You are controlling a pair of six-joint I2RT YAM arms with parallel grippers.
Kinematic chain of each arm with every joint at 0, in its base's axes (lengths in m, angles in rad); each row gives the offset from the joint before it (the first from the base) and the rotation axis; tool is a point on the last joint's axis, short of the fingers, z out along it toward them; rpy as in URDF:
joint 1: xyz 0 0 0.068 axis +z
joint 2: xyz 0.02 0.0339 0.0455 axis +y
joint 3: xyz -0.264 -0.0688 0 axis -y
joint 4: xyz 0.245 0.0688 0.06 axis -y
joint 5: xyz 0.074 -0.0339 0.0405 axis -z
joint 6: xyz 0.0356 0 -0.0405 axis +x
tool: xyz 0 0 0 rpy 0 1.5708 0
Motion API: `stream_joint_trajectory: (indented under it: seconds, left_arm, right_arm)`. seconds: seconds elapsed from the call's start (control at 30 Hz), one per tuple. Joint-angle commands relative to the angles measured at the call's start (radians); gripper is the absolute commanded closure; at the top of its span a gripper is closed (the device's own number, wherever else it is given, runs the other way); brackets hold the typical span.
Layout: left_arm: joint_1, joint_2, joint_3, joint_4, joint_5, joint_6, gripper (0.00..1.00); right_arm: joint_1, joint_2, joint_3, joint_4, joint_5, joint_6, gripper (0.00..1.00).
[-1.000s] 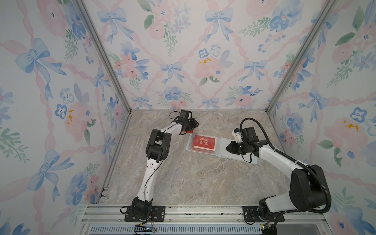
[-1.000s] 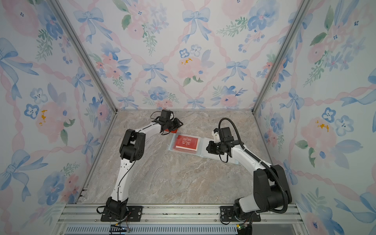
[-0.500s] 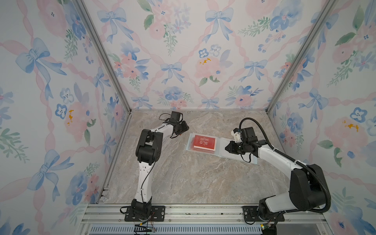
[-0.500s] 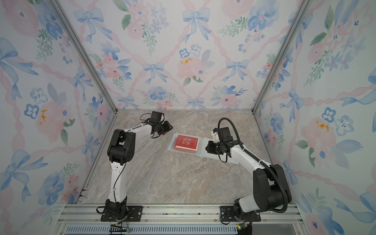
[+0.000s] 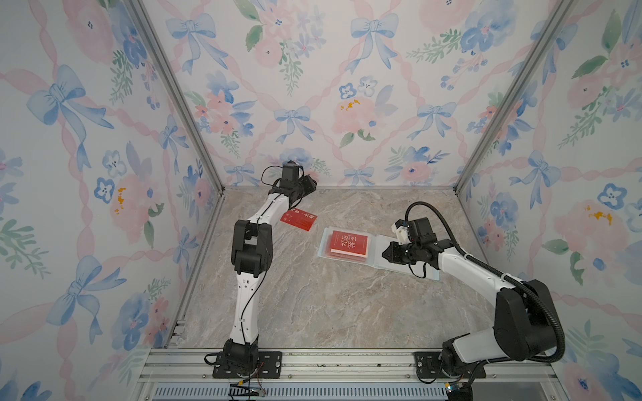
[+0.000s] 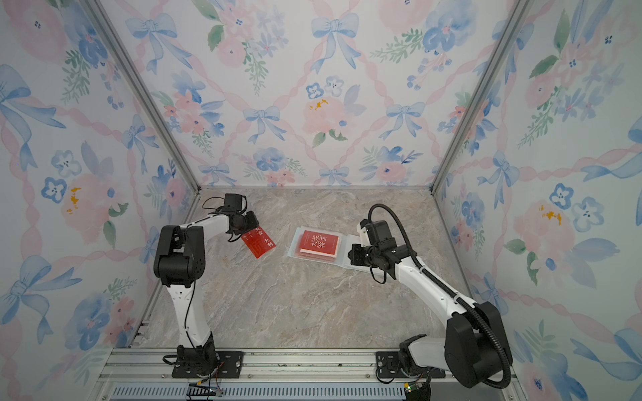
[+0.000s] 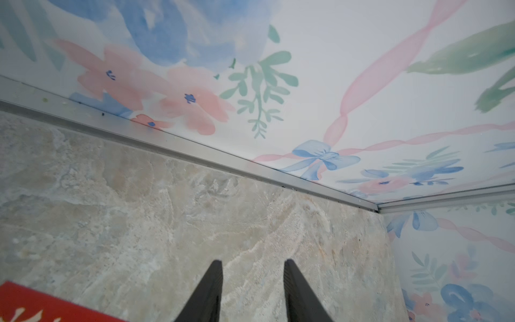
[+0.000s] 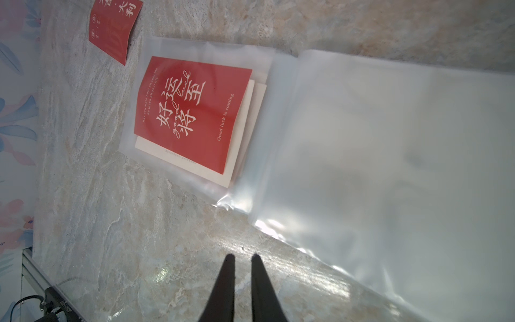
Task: Place the photos into the photo albums
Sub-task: Move the photo to the center of the board.
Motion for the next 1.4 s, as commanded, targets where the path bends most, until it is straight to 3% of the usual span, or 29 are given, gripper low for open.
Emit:
stream_joint_trajectory:
  seconds: [0.0,0.13,0.3,0.6,1.0,1.17,1.37]
  left_arm:
    - [0.013,0.109,0.031,-0.043,0.011,-0.048,0.61]
    - [0.013,0.139,0.027,-0.042,0.033,-0.058,0.61]
    - [0.013,0.095,-0.100,-0.042,0.013,-0.036,0.61]
    - [0.012,-0.128,-0.480,-0.037,-0.073,0.054,0.60]
    - [-0.027,-0.410,-0.801,0.004,-0.107,0.082,0.60]
    - [-0.006,-0.466,-0.749,0.002,-0.086,0.113,0.59]
    - [0.063,-0.376,-0.560,-0.019,-0.141,0.160,0.59]
  right_arm:
    - [0.015,-0.056,-0.029,-0.010,0.025,0.017,0.86]
    - [0.013,-0.066,-0.042,-0.013,0.041,0.010,0.86]
    - [0.013,-0.070,-0.031,-0.015,0.042,0.007,0.86]
    - [0.015,-0.154,-0.024,-0.048,0.062,0.007,0.86]
    - [0.039,-0.145,-0.038,-0.031,0.056,0.025,0.86]
    - [0.048,-0.136,-0.031,-0.032,0.057,0.022,0.86]
    - [0.065,-0.140,-0.020,-0.035,0.064,0.030,0.85]
